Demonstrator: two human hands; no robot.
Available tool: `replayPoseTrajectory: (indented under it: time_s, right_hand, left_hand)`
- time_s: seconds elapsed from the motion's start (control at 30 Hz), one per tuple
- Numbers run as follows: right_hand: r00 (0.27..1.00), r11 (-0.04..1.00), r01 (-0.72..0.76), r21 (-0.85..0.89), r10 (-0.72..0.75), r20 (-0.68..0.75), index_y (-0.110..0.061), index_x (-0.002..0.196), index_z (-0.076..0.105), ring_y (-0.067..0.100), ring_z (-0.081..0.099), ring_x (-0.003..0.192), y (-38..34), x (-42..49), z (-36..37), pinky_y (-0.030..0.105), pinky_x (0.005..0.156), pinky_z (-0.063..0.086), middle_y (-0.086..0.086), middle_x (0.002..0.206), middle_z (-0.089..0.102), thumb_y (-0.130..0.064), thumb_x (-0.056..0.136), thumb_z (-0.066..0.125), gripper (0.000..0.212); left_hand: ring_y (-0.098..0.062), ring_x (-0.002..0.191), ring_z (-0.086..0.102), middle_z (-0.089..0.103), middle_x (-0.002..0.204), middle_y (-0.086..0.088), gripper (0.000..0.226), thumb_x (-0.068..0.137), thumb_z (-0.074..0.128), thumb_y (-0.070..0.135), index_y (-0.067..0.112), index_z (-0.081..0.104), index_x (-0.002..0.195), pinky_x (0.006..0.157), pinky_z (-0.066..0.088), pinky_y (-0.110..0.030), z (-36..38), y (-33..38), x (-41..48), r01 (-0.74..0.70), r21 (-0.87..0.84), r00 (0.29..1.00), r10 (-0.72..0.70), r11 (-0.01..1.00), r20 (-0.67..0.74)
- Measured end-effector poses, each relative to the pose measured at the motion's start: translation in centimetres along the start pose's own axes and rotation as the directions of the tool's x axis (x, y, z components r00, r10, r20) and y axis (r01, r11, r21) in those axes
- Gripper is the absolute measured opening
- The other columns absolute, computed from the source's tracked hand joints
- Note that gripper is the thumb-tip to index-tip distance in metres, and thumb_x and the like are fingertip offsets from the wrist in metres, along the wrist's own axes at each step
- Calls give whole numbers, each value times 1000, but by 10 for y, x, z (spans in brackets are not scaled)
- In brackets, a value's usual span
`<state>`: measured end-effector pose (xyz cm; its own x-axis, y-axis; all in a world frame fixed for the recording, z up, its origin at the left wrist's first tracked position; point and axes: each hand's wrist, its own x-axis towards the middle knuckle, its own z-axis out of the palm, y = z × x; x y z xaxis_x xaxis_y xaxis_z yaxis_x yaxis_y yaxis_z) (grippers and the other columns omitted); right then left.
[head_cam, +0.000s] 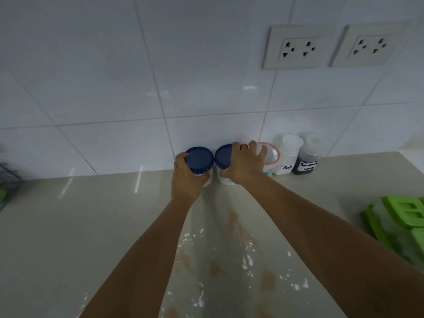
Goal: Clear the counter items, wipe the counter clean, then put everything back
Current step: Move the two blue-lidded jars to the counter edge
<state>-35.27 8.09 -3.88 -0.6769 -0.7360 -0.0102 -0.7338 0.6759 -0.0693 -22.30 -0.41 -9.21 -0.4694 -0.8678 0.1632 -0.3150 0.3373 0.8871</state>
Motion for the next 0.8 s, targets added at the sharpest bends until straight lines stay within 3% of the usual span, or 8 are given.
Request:
replayPoseTrajectory:
  time_s: [0.17,0.33,0.53,0.8]
  right_hand:
    - [998,999,44,-13,-44,-36,-15,135,35,30,32,128,-1,-20,-3,52,107,20,7,130,49,-53,73,62,78]
    - [999,998,21,61,-18,-50,-16,133,38,29,40,116,14,-63,-27,41,90,31,4,126,52,-55,67,66,81]
    - [997,992,-38,117,45,-64,-19,135,37,27,40,118,52,-120,-76,40,92,32,2,130,51,-51,65,68,83]
    - [989,988,-115,107,124,-76,-19,132,40,28,40,116,134,-211,-117,38,87,31,3,128,50,-51,64,69,81]
  left_hand:
    - [-20,108,56,50,124,-4,82,64,86,22,20,36,129,87,54,-37,-13,6,-15,-9,-61,1000,9,998,-4]
    - [-19,110,53,50,126,-5,85,66,86,22,16,34,133,86,49,-30,-35,27,-35,-26,-35,999,27,999,19]
    - [-23,115,53,49,131,-4,85,69,84,27,16,35,138,93,48,-35,-49,74,-62,-53,13,989,51,999,140]
    - [-19,112,55,52,128,0,81,65,86,24,19,41,132,89,48,-32,-3,140,-145,-113,-84,955,132,990,267]
